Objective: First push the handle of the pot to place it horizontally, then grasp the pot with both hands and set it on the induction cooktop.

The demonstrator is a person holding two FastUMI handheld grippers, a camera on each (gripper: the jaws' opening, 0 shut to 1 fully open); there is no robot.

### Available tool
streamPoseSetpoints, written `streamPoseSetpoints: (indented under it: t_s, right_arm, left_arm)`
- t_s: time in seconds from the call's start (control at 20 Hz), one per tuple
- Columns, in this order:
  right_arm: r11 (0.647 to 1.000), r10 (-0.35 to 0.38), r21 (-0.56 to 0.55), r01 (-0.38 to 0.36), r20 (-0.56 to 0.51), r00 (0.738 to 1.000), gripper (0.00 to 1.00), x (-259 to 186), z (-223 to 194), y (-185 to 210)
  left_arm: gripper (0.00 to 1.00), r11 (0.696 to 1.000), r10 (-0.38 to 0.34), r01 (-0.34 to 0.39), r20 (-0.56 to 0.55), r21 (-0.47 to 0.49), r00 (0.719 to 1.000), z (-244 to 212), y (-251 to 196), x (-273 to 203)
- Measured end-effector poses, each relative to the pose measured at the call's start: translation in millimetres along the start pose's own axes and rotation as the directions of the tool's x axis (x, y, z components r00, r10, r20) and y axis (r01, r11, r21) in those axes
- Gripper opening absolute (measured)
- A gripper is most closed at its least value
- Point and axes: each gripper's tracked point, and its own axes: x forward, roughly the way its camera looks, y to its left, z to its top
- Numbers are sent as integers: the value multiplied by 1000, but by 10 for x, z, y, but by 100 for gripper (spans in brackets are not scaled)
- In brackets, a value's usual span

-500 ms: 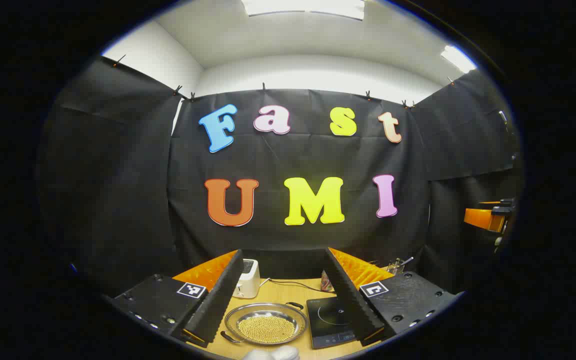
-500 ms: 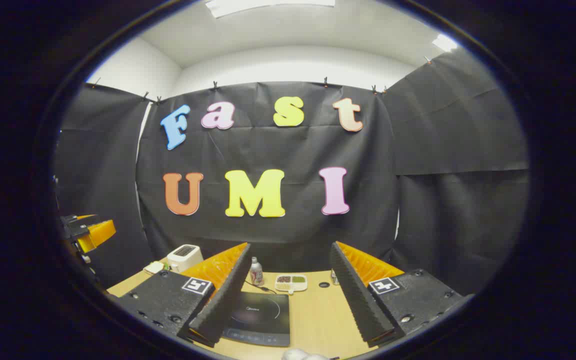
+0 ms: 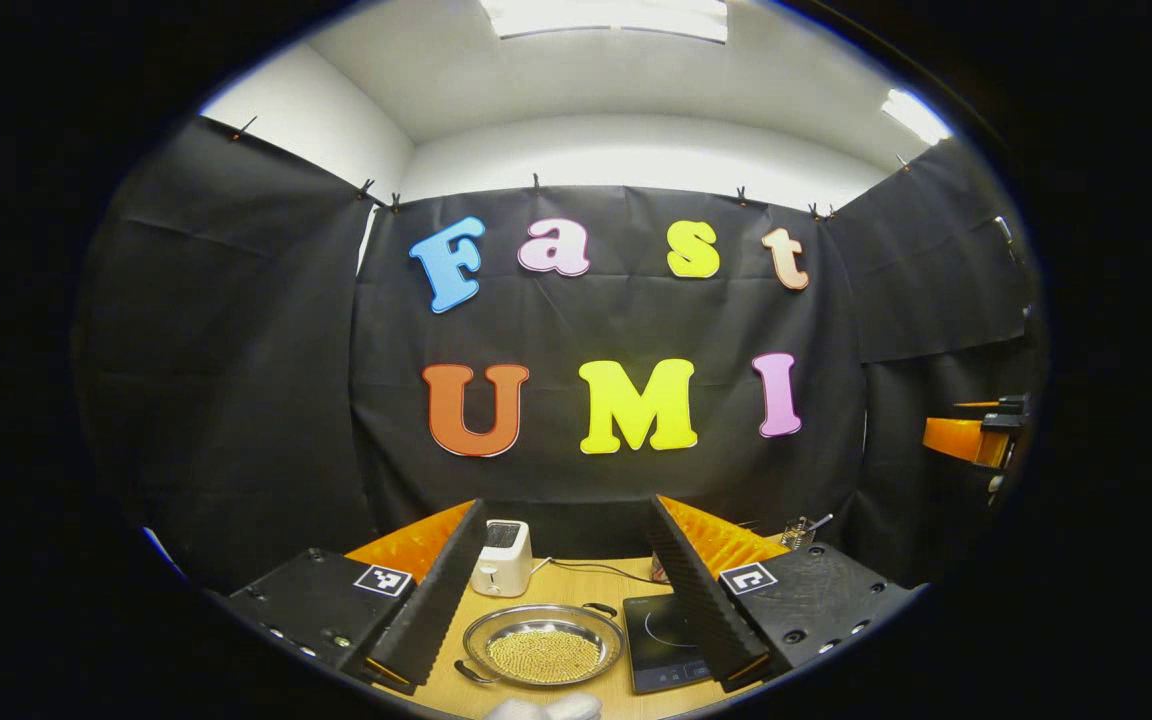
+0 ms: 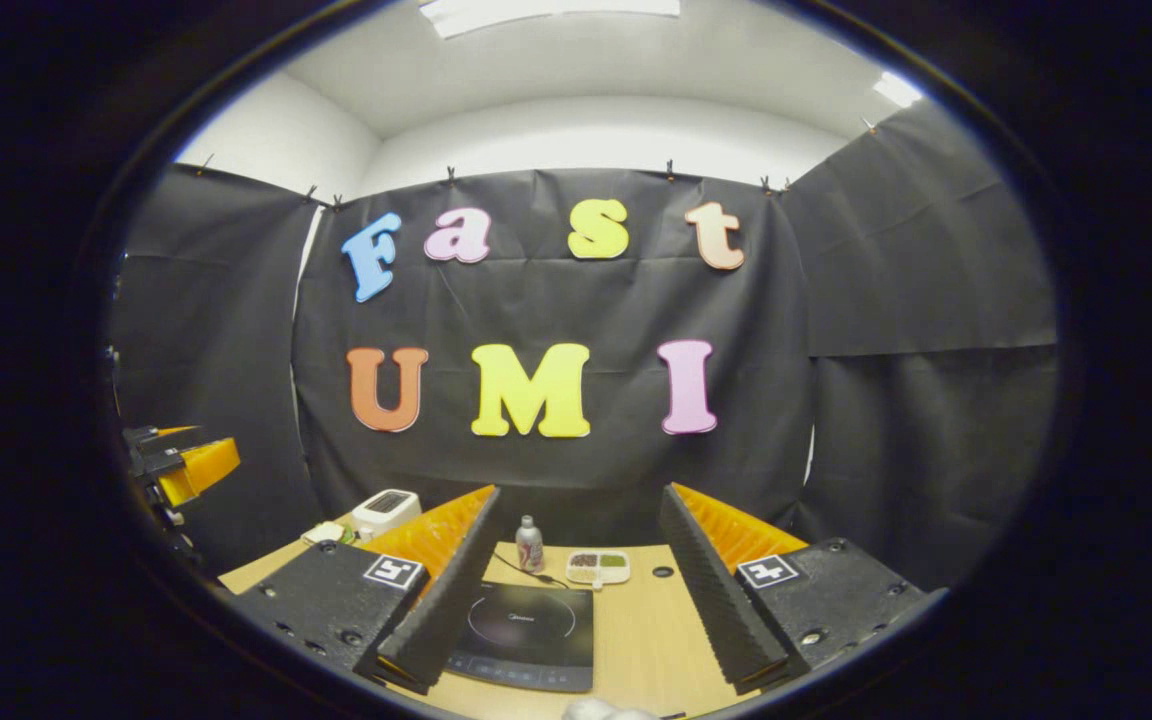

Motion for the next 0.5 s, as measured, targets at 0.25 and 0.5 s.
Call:
streamPoseSetpoints:
  t_s: [0.25,0.5]
  right_arm:
    - [1000,-7,5,7,2,1000,99,-65,-23,-11]
    - [1000,-23,-6,23,-4,1000,99,-157,-46,-56]
  left_arm:
    - [96,1000,-10,10,0,9,1000,8,-8,-37]
    - [92,1000,-22,23,-13,11,1000,-42,-27,-65]
